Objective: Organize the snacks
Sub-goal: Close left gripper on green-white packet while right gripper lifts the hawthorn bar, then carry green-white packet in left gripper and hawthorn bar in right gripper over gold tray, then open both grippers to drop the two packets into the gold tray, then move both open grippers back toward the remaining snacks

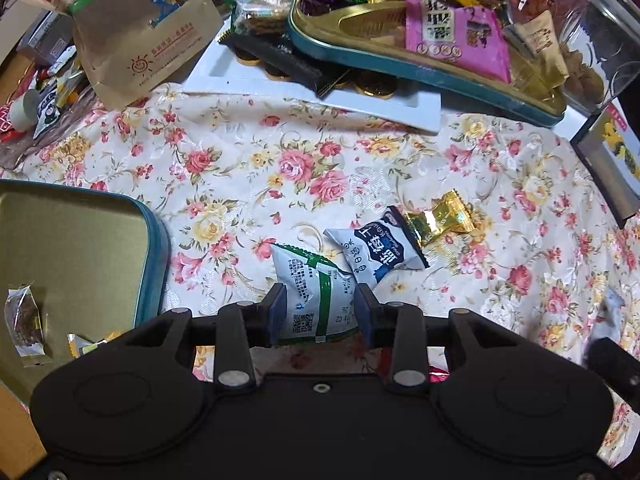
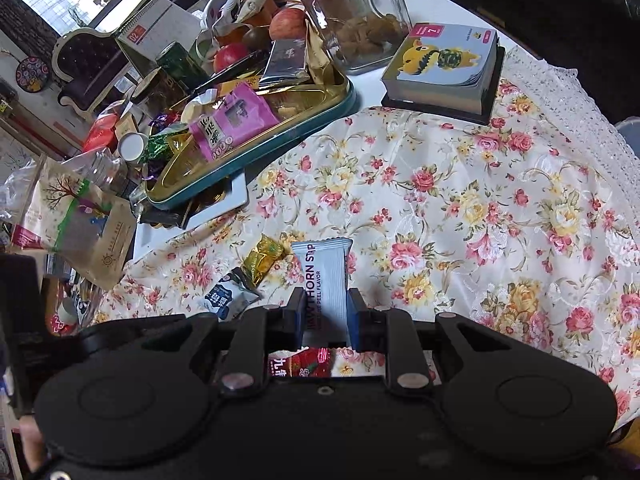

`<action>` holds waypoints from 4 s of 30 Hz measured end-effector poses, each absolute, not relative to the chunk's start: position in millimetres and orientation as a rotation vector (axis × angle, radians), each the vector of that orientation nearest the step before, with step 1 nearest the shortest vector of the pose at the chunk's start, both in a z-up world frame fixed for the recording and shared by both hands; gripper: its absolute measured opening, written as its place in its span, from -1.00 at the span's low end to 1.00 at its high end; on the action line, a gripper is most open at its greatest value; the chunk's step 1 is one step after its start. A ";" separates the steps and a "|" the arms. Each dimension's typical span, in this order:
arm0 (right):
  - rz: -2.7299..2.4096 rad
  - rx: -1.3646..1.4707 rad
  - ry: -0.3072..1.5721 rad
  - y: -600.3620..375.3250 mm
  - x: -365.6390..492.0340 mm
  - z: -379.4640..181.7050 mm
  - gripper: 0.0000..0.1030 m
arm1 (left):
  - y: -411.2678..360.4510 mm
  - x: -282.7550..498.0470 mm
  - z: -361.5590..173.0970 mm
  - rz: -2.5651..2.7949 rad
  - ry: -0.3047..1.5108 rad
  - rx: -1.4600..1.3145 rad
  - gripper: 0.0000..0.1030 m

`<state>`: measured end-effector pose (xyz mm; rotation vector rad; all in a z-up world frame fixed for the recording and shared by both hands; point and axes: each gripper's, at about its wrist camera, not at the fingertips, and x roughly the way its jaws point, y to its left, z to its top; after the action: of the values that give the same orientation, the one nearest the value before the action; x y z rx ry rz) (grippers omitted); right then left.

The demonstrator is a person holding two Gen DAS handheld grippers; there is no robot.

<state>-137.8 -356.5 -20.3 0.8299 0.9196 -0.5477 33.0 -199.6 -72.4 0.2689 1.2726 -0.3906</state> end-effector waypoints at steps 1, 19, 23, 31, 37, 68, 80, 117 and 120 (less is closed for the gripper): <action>-0.550 0.837 0.919 -358.1 -139.1 -19.7 -0.55 | -200.5 34.3 -75.2 -0.391 1.279 0.268 -0.12; -0.576 0.946 0.919 -372.3 -150.0 -13.9 -0.55 | -195.1 43.8 -83.1 -0.416 1.367 0.167 -0.02; -0.574 0.973 0.897 -375.6 -154.1 -7.3 -0.55 | -187.9 42.6 -52.7 -0.423 1.325 0.138 -0.02; -0.610 0.969 0.878 -376.8 -154.5 0.5 -0.56 | -157.9 51.4 20.3 -0.404 1.236 0.167 -0.02; -0.598 0.943 0.894 -364.6 -141.1 1.1 -0.55 | -114.9 70.8 37.4 -0.352 1.251 0.192 -0.01; 0.077 0.724 1.012 -145.4 -6.1 4.0 -0.55 | 77.9 133.9 16.2 -0.096 1.329 0.092 -0.01; 0.139 0.640 0.921 -114.8 -1.4 11.9 -0.15 | 74.5 132.6 18.3 -0.128 1.331 0.058 -0.02; -0.271 0.620 0.987 -213.6 -41.2 -8.2 -0.14 | -57.3 88.5 14.7 -0.343 1.326 0.292 -0.02; -0.329 0.649 0.977 -238.2 -54.3 -10.0 -0.14 | -74.8 82.2 14.6 -0.378 1.329 0.310 -0.02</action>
<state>-54.3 -238.2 -10.0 0.6486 0.9774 -0.3292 82.2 -74.8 14.6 0.3103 1.3294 -0.3775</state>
